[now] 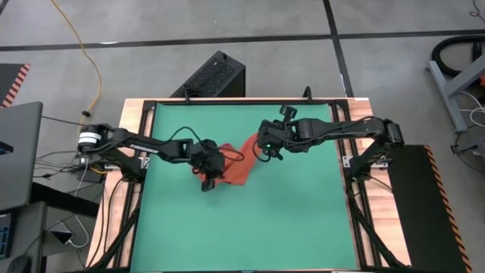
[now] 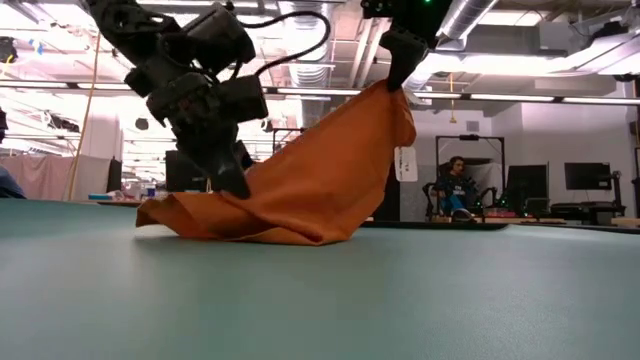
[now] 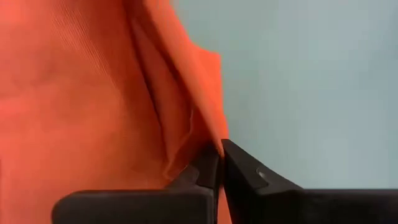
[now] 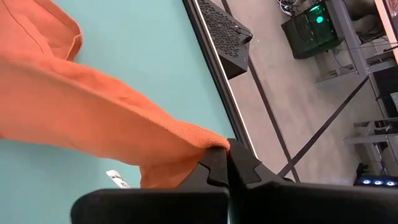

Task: Roll towel into tight, uniform cylinder
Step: Fold the orange table napkin

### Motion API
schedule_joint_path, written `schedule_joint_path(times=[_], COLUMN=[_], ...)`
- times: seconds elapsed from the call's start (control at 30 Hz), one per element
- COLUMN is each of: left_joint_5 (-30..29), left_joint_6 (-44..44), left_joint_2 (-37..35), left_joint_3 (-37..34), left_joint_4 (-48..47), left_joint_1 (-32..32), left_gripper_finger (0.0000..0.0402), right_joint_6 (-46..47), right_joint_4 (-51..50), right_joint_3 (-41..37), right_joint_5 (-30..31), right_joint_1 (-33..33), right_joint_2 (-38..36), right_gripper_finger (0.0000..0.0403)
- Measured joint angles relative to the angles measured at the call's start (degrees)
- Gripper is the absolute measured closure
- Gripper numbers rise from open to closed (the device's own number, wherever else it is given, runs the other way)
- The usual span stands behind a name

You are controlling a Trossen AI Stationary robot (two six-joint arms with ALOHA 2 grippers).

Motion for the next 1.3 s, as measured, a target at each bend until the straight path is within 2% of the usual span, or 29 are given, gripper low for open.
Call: schedule_joint_path(times=[0.13, 0.2, 0.33, 0.5, 0.63, 0.77, 0.87, 1.03, 1.3], left_joint_5=[-0.61, -3.3, -12.34, -23.25, -30.1, -41.62, -47.06, -50.97, -44.93], left_joint_6=[-1.6, -1.83, 1.56, 5.03, 6.37, 10.56, 16.11, 28.6, 42.51], left_joint_2=[-3.68, -6.99, -13.6, -19.08, -21.17, -21.42, -21.35, -20.86, -19.82], left_joint_3=[2.64, 5.26, 12.37, 22.46, 30.51, 36.76, 38.94, 39.14, 39.08], left_joint_4=[-5.42, -11.43, -24.27, -39.14, -49.36, -56.83, -57.59, -53.02, -38.58], left_joint_1=[-1.65, -2.32, -3.39, -3.85, -3.8, -3.23, -0.85, 7.19, 23.24], left_gripper_finger=[0.0401, 0.0401, 0.0401, 0.0401, 0.0401, 0.0401, 0.0401, 0.0401, 0.0401], right_joint_6=[1.63, 2.51, 2.66, 2.66, 2.62, 0.29, -1.78, -7.17, -20.26], right_joint_4=[-0.55, -0.65, -0.29, -1.5, -1.95, -2.55, -2.27, -1.43, 7.43], right_joint_3=[0.0, 0.0, 0.0, 1.37, 3.68, 7.08, 9.42, 12.47, 14.29], right_joint_5=[0.85, 1.74, 2.18, 6.54, 10.55, 15.56, 18.47, 25.67, 25.8], right_joint_1=[-0.44, -0.95, -1.76, -1.46, -0.67, -0.64, -1.75, -4.84, -11.29], right_joint_2=[0.0, 0.0, 0.0, -0.04, -0.17, -0.19, -0.2, -0.2, -0.15], right_gripper_finger=[0.04, 0.04, 0.04, 0.04, 0.04, 0.04, 0.04, 0.04, 0.04])
